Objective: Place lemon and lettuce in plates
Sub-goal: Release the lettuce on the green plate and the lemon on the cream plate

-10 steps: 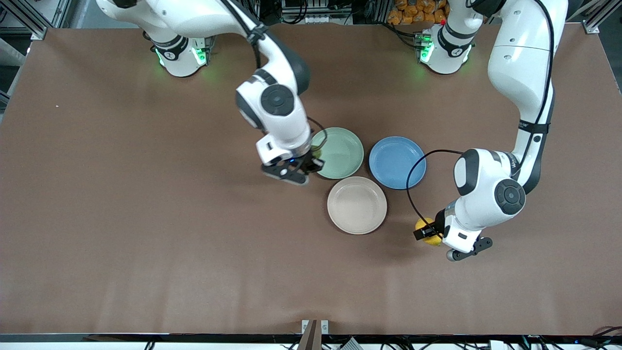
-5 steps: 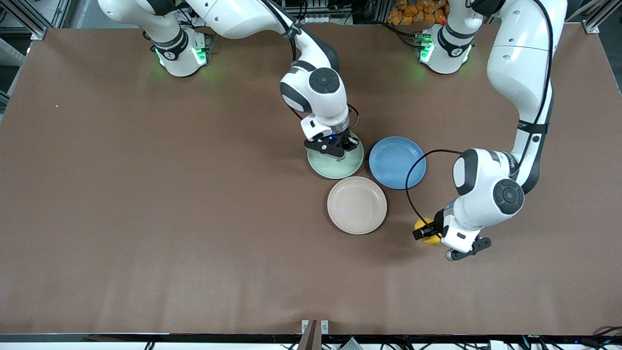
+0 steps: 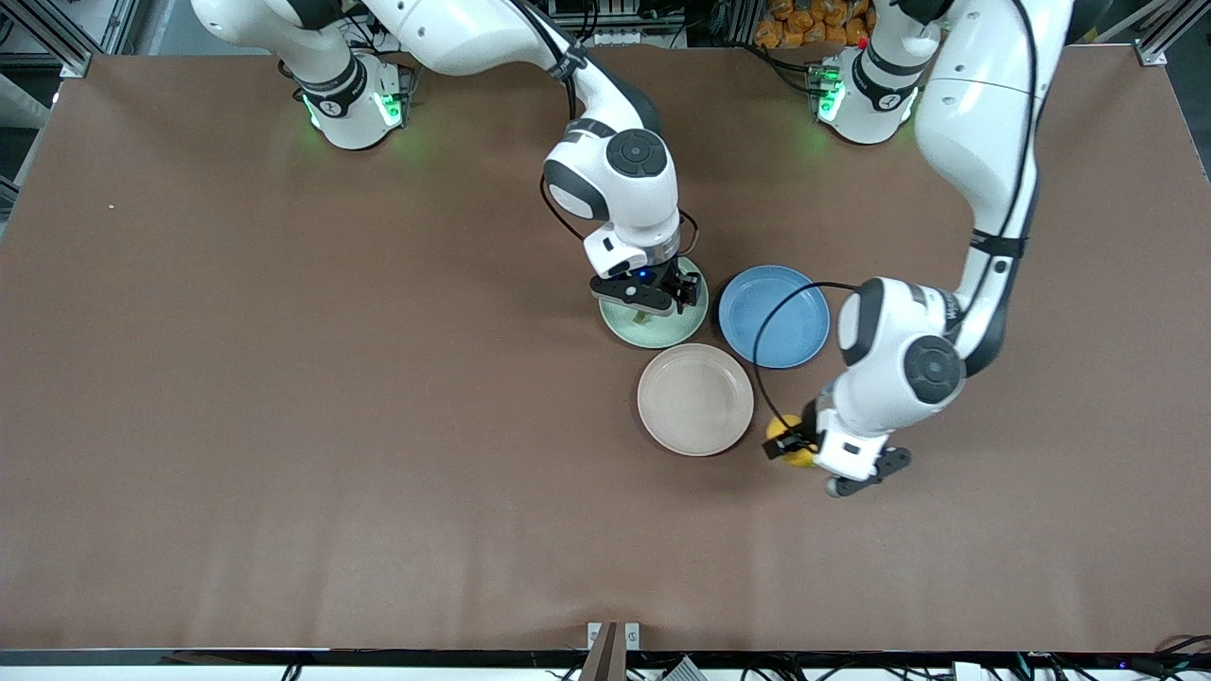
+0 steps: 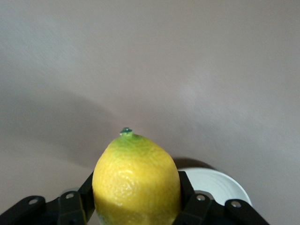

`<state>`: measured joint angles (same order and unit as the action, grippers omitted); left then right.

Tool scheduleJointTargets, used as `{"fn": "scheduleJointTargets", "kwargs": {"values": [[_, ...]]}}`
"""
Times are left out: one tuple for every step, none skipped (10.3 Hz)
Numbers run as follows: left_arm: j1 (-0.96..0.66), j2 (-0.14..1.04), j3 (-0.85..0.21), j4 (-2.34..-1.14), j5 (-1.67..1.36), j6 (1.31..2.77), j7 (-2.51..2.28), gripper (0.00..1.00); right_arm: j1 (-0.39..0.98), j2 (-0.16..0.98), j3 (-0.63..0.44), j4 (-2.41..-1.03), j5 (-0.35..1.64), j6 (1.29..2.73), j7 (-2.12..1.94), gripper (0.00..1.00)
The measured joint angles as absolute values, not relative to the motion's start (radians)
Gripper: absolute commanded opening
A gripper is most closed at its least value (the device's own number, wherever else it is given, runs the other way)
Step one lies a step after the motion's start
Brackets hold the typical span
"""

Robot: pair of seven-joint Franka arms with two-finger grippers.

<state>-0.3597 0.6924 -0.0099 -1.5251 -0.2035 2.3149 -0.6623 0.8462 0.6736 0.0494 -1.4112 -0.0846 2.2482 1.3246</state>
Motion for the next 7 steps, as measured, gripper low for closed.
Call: {"fn": "scheduleJointTargets", "kwargs": {"values": [[-0.401, 0.702, -0.009, -1.525, -0.204, 2.323, -0.713, 0.00, 0.814, 0.624, 0.048, -1.386, -0.085, 2.162, 1.283, 1.00], [-0.442, 0.718, -0.008, -1.526, -0.204, 2.348, -0.760, 0.00, 0.776, 0.565, 0.048, -1.373, -0.085, 2.080, 1.226, 1.00], [-0.478, 0.737, -0.006, -1.526, -0.204, 2.375, -0.800, 0.00, 0.734, 0.505, 0.048, -1.370, -0.084, 2.007, 1.166, 1.00], [-0.508, 0.758, -0.005, -1.527, -0.204, 2.396, -0.833, 0.77, 0.692, 0.451, 0.048, -1.370, -0.079, 1.935, 1.099, 1.00], [-0.529, 0.775, -0.003, -1.527, -0.203, 2.408, -0.852, 1.00, 0.642, 0.405, 0.047, -1.370, -0.057, 1.871, 1.020, 1.00], [-0.540, 0.782, -0.002, -1.527, -0.175, 2.411, -0.857, 1.00, 0.586, 0.371, 0.046, -1.369, -0.030, 1.819, 0.931, 1.00], [-0.541, 0.782, 0.000, -1.527, -0.127, 2.411, -0.860, 1.00, 0.531, 0.344, 0.046, -1.366, -0.014, 1.771, 0.842, 1.00]]}}
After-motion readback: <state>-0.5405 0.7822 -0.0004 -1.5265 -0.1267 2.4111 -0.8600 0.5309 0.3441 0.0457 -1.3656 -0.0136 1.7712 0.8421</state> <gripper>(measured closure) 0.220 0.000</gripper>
